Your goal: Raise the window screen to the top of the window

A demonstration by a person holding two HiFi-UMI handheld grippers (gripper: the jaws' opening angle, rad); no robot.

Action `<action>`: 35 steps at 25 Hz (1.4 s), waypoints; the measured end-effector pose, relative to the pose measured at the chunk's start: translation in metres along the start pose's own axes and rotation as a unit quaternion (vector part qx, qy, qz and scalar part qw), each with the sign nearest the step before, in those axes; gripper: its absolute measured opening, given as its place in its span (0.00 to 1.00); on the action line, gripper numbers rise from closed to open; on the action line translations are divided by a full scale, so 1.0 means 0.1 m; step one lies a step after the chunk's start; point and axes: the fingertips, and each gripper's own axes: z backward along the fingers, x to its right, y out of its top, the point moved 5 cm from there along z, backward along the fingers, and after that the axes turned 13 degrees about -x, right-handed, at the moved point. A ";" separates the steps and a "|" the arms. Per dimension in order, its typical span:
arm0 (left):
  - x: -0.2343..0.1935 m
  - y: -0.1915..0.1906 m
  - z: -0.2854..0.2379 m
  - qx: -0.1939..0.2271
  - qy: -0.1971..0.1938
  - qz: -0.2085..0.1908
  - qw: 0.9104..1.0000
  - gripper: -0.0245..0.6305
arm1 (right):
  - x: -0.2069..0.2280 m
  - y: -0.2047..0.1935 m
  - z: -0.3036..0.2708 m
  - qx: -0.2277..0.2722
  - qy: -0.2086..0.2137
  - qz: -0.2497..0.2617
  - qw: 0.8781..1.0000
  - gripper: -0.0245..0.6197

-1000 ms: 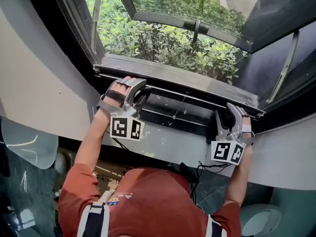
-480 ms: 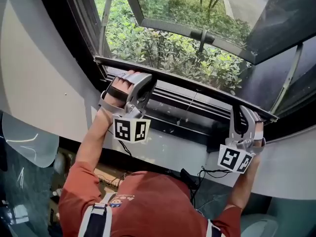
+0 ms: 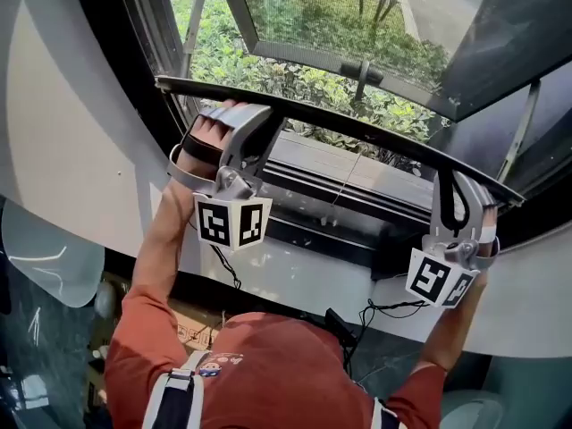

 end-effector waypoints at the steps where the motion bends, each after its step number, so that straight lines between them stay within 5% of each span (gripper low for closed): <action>1: -0.05 0.01 -0.01 0.001 0.004 -0.001 1.000 0.16 | 0.05 0.02 -0.01 0.002 -0.004 0.002 1.000 0.14; 21: -1.08 0.29 -0.22 0.043 0.114 -0.009 0.992 0.19 | 1.09 0.36 -0.16 0.031 -0.093 0.021 0.995 0.15; 35: -1.66 0.45 -0.32 0.058 0.132 -0.015 0.989 0.20 | 1.64 0.55 -0.21 0.048 -0.127 0.027 0.990 0.17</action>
